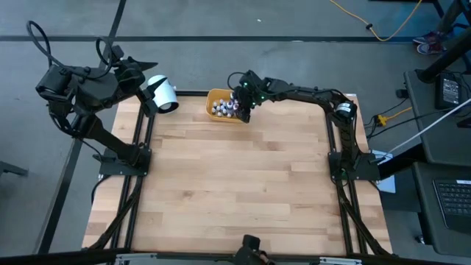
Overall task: Pick & Place food coloring
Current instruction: Put the pink food coloring bottle into the yellow bin, then return to Home Position
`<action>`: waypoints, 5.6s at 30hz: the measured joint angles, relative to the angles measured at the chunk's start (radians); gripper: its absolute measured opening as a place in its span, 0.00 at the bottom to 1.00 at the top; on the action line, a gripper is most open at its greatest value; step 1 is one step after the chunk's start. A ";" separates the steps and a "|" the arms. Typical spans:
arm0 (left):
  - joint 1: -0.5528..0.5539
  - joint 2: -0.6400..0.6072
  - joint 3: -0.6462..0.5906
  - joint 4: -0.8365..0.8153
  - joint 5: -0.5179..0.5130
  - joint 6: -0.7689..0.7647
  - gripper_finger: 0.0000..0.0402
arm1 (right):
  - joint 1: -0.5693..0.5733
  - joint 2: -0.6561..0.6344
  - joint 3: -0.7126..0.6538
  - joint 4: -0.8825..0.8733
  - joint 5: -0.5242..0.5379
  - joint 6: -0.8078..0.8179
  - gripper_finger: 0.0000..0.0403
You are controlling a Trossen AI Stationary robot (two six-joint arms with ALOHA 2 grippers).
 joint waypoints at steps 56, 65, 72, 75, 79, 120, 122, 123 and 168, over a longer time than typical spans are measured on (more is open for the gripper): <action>0.000 -0.307 -0.620 0.257 0.290 -0.294 0.03 | 0.320 -1.094 -0.739 0.261 0.198 0.182 0.16; 0.078 -0.520 -1.490 1.354 0.781 -0.280 0.00 | 0.366 -1.348 -0.974 0.470 0.224 0.237 0.02; 0.294 -0.743 -1.814 1.529 0.929 -0.413 0.00 | 0.367 -1.402 -0.899 0.335 0.122 0.161 0.03; 0.330 -0.875 -1.922 1.545 0.880 -0.435 0.00 | 0.368 -1.428 -0.896 0.260 0.057 0.164 0.03; 0.312 -1.029 -2.066 1.605 0.777 -0.511 0.00 | 0.377 -1.467 -0.896 0.160 0.028 0.182 0.01; 0.265 -1.277 -2.341 1.551 0.922 -0.019 0.01 | 0.387 -1.741 -1.070 0.237 -0.040 0.387 0.01; 0.265 -1.276 -2.341 1.552 0.921 -0.019 0.02 | 0.387 -1.741 -1.070 0.240 -0.040 0.370 0.01; 0.265 -1.275 -2.341 1.552 0.922 -0.020 0.03 | 0.387 -1.741 -1.070 0.247 -0.040 0.356 0.01; 0.265 -1.267 -2.341 1.563 0.912 -0.045 0.02 | 0.548 -1.990 -1.598 0.512 0.140 0.002 0.10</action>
